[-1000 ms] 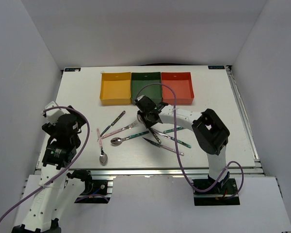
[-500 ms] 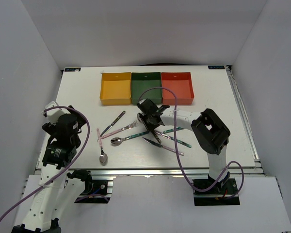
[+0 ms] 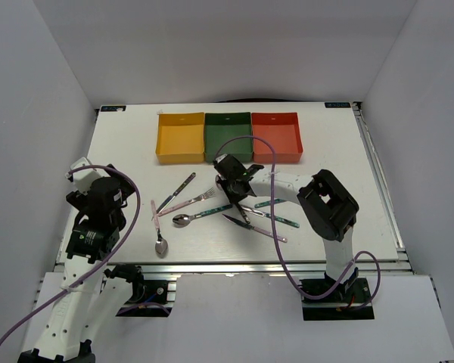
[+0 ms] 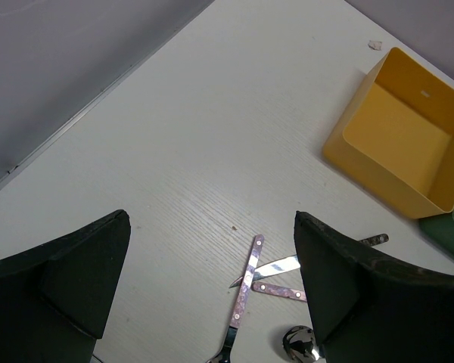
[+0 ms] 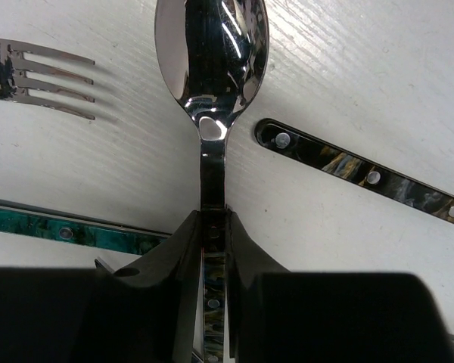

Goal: Sort the eating utensils into containers

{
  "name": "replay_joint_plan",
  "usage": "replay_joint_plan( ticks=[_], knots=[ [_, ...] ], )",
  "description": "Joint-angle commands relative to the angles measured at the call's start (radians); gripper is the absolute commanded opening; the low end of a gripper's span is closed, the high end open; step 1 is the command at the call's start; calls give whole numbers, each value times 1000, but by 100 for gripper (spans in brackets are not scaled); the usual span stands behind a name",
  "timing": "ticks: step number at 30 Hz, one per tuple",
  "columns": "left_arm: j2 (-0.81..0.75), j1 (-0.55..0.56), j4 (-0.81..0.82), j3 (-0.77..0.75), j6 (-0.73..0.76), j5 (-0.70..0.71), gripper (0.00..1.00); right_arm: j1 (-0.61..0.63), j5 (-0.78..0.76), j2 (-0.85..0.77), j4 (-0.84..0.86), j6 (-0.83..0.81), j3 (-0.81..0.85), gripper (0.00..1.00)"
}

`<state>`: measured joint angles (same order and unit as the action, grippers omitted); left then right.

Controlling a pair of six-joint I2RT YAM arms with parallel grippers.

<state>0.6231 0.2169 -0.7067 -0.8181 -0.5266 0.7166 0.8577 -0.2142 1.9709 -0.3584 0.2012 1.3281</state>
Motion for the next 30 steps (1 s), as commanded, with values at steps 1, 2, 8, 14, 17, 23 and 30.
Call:
replay_joint_plan(
  ticks=[1, 2, 8, 14, 17, 23, 30],
  knots=[
    [0, -5, 6, -19, 8, -9, 98, 3, -42, -59, -25, -13, 54, 10],
    [-2, -7, 6, -19, 8, -8, 98, 3, -39, -75, -27, -22, 72, 10],
    [-3, -7, 6, -19, 8, -8, 98, -9, -1, -135, -50, -36, 140, 7],
    [1, -5, 7, -19, 8, -9, 98, -104, 35, -71, -100, -100, 347, 4],
    [1, -5, 7, -18, 8, -9, 98, -182, 117, 51, -146, -179, 570, 4],
    [0, -5, 7, -18, 8, -8, 98, -256, 205, 333, -157, -427, 948, 5],
    [20, -5, 12, -18, 13, -17, 98, -286, 193, 402, 50, -496, 899, 6]
  ],
)
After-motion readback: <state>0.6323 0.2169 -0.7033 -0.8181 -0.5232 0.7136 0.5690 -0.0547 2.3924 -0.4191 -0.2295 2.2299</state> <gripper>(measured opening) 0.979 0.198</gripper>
